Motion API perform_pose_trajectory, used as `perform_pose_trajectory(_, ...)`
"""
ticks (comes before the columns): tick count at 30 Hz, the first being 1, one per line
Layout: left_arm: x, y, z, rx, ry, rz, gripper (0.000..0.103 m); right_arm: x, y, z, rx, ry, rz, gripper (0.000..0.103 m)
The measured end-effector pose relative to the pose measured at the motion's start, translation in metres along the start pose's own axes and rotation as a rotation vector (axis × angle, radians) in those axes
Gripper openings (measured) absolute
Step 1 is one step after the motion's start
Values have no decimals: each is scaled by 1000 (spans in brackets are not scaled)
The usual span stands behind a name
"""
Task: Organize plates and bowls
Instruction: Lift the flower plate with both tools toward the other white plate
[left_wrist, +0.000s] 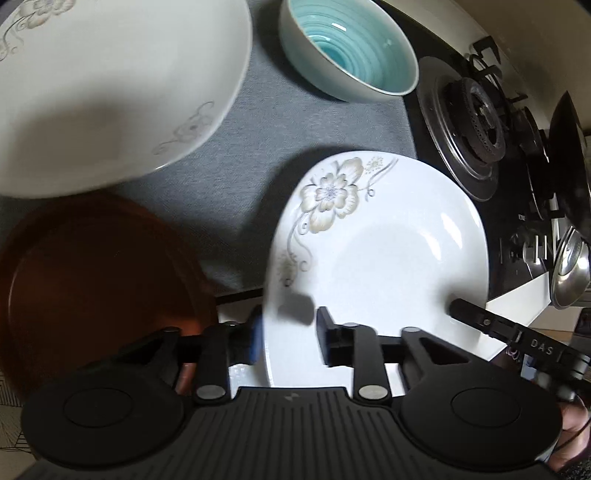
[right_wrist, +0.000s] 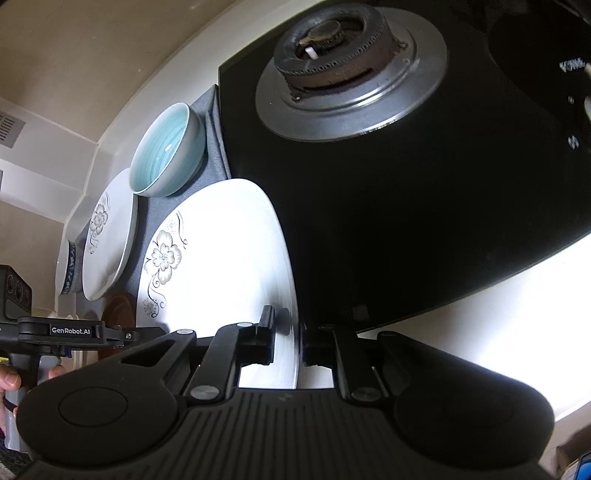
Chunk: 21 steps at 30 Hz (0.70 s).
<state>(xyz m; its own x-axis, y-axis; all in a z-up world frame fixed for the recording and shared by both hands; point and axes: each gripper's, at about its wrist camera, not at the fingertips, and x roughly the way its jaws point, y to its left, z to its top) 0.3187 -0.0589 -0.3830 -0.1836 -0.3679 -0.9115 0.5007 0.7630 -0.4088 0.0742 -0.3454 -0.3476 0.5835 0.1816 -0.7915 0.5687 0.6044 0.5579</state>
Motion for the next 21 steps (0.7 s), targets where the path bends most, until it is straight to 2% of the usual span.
perform_pose_trajectory(2,-1,-4,-2,22,-14,27,29,0,0,0,-1,-3,-2,14)
perform_pose_trajectory(3,-1,-5,-3,29,-21,46,24,-1,1,-1,-9,-7,-6,14)
perform_pose_trajectory(6,-4,0,-5,7,-7,12,20,-6,4,-1,-26,-12,-24,14)
perform_pose_trajectory(16,-16,7,-6,-33,-27,-71,18,-22,3,-5,40,-19,32,13)
perform_pose_trajectory(21,-16,12,-6,-45,-24,-75,18,-27,7,-9,37,-41,49,11)
